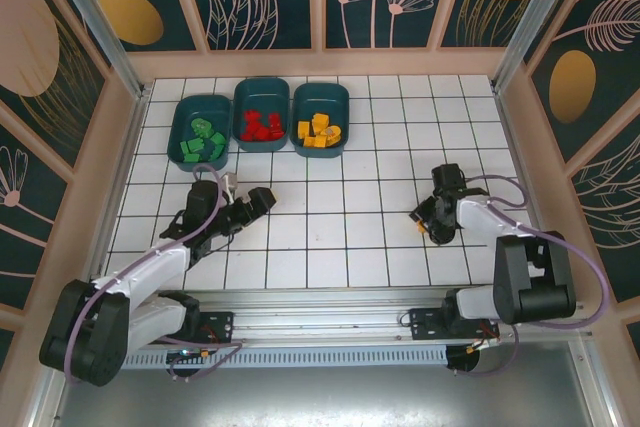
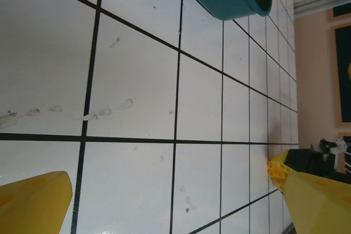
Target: Sort the legos into containers by color
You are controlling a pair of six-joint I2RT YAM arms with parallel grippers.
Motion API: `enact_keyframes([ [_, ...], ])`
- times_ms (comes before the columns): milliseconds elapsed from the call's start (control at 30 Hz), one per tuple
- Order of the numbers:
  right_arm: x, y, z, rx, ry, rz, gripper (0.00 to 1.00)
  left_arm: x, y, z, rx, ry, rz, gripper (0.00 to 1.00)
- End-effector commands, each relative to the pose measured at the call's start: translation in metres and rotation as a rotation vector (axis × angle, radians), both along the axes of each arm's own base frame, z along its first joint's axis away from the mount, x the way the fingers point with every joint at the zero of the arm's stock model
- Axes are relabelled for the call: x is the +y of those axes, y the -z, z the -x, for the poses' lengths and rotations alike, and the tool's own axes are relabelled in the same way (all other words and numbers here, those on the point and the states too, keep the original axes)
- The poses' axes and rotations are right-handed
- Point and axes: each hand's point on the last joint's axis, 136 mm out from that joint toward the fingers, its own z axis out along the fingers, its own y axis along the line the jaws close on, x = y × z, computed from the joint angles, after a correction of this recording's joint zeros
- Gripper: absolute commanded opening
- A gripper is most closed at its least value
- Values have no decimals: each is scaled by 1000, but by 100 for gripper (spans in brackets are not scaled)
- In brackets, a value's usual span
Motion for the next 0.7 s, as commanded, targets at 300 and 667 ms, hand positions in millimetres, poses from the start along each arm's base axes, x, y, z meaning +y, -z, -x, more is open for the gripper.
enact_keyframes([
  [300,31,-46,-62,-255,-182,40,13,64,-99,-13,-197,-280,-234,99],
  [667,204,-147,-176,-667,-595,20,13,156,-166,42,-403,-653,-379,98],
])
